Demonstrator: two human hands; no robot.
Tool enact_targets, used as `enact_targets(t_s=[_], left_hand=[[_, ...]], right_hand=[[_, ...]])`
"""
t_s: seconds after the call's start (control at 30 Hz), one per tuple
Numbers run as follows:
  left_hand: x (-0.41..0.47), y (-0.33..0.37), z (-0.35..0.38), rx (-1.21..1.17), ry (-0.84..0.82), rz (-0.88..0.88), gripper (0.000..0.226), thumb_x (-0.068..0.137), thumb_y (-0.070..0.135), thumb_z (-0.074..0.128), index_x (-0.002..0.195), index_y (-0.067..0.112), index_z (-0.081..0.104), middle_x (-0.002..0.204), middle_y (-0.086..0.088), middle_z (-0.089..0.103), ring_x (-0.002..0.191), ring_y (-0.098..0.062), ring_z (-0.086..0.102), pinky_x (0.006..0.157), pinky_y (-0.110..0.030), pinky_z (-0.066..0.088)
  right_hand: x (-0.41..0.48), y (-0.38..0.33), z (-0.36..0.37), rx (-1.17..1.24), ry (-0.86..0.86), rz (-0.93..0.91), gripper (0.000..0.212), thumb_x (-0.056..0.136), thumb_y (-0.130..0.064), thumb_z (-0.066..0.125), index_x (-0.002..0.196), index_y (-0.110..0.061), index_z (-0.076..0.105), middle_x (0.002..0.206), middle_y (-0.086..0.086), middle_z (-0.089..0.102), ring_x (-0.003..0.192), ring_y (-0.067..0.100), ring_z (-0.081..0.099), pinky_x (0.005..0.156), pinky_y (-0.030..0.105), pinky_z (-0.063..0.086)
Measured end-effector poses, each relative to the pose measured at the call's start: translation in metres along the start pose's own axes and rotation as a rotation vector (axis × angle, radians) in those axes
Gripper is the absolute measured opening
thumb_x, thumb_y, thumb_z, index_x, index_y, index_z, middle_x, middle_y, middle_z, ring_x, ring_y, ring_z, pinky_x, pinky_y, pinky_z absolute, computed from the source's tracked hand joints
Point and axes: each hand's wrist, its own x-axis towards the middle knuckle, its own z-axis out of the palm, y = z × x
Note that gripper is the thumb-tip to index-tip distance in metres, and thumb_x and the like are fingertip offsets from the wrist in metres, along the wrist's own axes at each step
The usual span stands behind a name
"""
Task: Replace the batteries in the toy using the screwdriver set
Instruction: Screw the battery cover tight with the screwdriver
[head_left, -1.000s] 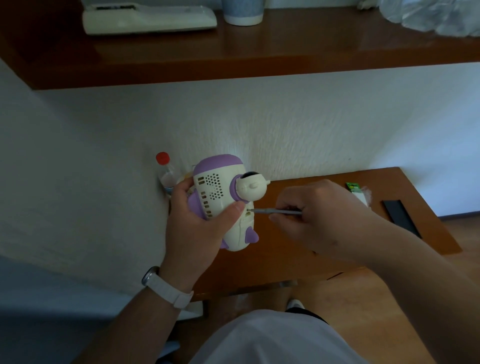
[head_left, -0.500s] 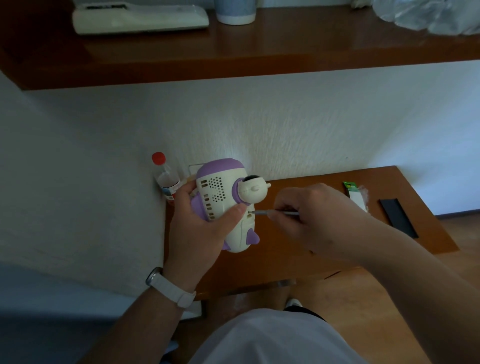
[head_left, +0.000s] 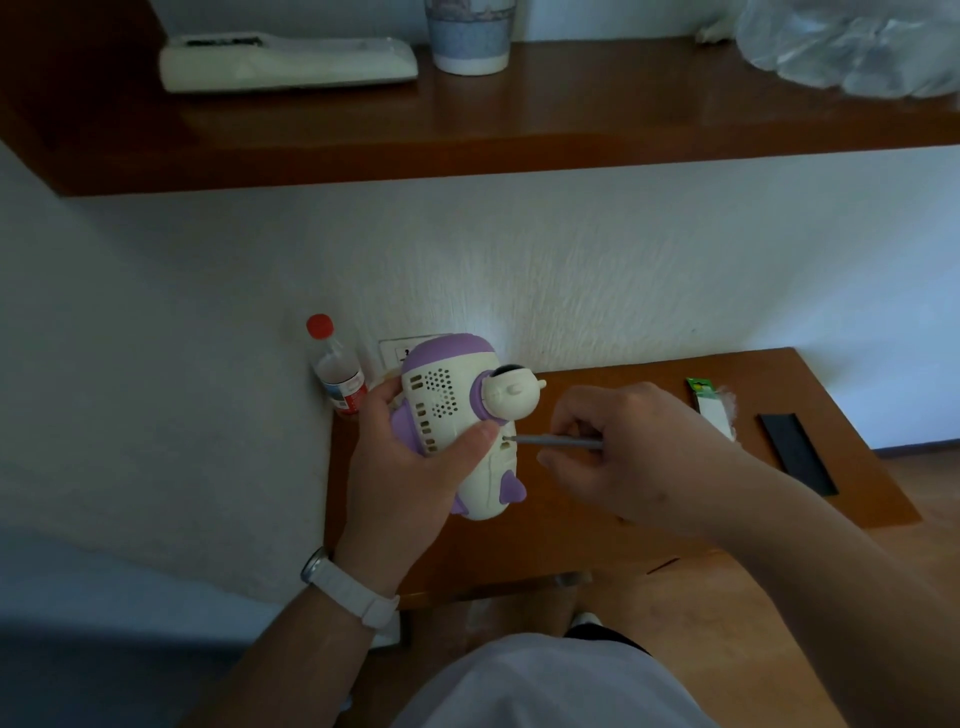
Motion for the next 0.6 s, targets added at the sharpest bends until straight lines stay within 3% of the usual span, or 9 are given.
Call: enact_targets(t_s=[0.13,0.33,0.43,0.6], left_hand=[[0.0,-0.0004,0.0015,0.003,-0.007,-0.002,0.073,0.07,0.015,0.086,0.128,0.031,0.044,0.109,0.016,0.064,0.088,0.007,0.068,0.06,-0.017,0.056],[0.0001,0.0003,0.0002,0.01,0.008,0.017,0.072,0.07,0.016,0.085,0.126,0.032,0.043,0.108,0.018,0.063,0.087,0.008,0.067,0.06,-0.016,0.056],[-0.0007,-0.0019,-0.0007,0.014,0.001,0.017,0.076,0.069,0.02,0.086,0.129,0.033,0.043,0.113,0.015,0.063,0.092,0.004,0.067,0.062,-0.022,0.059],[-0.003,-0.0077,0.0022,0.011,-0.021,0.006,0.077,0.069,0.022,0.087,0.132,0.031,0.043,0.114,0.015,0.063,0.093,0.005,0.067,0.062,-0.019,0.058]], right_hand=[[-0.0024,0.0015,-0.0008,-0.016,0.016,-0.013,0.01,0.09,-0.033,0.06,0.082,-0.027,0.057,0.062,-0.008,0.058,0.052,0.011,0.055,0.051,0.029,0.051],[-0.0015,0.0036,0.001,-0.03,0.018,-0.082,0.023,0.092,-0.037,0.052,0.076,-0.022,0.059,0.056,-0.005,0.054,0.047,0.014,0.051,0.046,0.029,0.042],[-0.0008,0.0056,0.0037,-0.031,0.025,-0.082,0.031,0.093,-0.041,0.049,0.071,-0.021,0.058,0.054,-0.003,0.051,0.045,0.016,0.047,0.044,0.028,0.035],[-0.0048,0.0084,0.0066,0.036,0.023,-0.006,0.029,0.091,-0.042,0.049,0.074,-0.021,0.061,0.055,-0.003,0.054,0.048,0.015,0.05,0.045,0.027,0.039]])
